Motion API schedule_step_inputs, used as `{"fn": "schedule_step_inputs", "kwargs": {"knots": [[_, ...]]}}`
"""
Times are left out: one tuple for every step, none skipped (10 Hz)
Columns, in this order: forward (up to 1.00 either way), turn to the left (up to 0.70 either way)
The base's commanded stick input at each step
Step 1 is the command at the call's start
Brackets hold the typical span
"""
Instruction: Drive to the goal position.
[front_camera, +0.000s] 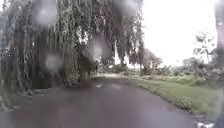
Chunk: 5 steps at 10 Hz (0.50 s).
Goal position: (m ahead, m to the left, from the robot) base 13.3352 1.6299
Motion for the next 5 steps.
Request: {"fn": "schedule_step_inputs", "kwargs": {"knots": [[0.85, 0.00], [0.85, 0.00], [0.85, 0.00], [0.85, 0.00], [0.85, 0.00]]}}
